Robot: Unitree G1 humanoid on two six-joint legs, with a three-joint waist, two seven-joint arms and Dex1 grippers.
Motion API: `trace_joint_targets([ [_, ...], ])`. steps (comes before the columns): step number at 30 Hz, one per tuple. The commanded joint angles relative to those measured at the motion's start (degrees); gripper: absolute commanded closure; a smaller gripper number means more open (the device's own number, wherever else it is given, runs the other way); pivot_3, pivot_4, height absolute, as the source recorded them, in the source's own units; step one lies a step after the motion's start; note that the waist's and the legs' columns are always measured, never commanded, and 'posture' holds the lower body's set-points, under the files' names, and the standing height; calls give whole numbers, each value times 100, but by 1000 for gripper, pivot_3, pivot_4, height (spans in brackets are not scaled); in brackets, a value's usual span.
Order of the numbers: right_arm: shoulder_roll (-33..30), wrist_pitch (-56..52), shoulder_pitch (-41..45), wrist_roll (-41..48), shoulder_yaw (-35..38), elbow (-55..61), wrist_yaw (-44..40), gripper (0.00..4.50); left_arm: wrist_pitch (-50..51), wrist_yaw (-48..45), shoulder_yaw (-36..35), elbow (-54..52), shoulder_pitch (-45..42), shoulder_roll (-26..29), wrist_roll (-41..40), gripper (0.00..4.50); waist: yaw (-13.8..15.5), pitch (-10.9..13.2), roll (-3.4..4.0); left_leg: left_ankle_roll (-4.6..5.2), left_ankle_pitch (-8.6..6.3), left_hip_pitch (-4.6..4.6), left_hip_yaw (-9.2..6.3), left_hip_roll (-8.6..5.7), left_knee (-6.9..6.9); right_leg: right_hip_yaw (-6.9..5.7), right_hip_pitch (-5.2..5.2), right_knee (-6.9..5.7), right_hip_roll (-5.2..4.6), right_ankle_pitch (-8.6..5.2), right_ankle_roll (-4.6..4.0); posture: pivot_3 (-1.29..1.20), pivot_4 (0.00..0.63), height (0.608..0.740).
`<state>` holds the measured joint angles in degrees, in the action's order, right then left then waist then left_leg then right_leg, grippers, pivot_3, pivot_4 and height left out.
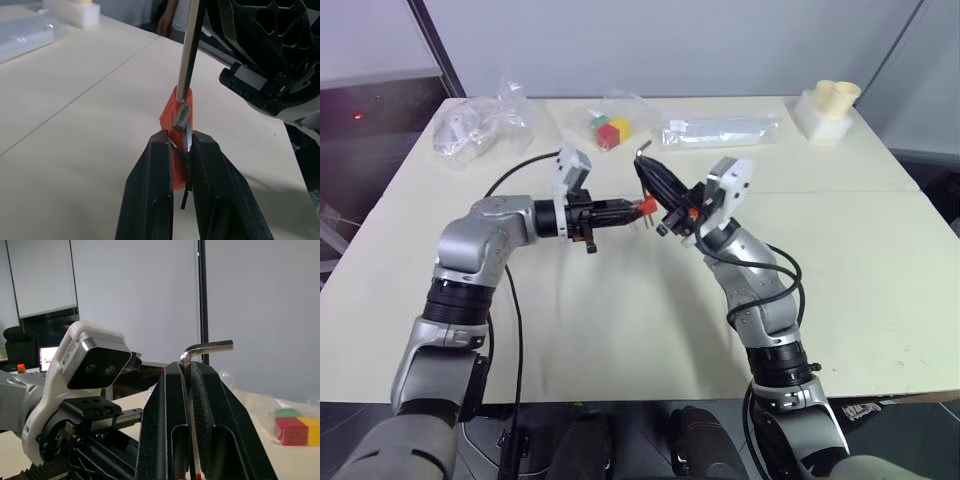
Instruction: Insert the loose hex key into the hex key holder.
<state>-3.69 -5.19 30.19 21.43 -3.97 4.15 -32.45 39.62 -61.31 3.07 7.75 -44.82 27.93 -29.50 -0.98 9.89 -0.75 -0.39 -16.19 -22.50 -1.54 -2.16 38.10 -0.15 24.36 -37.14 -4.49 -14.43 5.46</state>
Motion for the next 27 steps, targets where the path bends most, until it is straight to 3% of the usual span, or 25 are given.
trace_joint_targets([
  [1,-32,108,145,6,49,53,-31,4459,-45,-13,-194,-217,-94,42,-132,4258,0,0,0,0,0,0,0,0,0,0,0,0,0,0,0,0,150,740],
  [27,-206,146,174,13,103,-11,-93,4459,-57,57,-298,-235,-46,132,-157,4258,2,0,0,0,0,0,0,0,0,0,0,0,-1,0,0,0,150,740],
])
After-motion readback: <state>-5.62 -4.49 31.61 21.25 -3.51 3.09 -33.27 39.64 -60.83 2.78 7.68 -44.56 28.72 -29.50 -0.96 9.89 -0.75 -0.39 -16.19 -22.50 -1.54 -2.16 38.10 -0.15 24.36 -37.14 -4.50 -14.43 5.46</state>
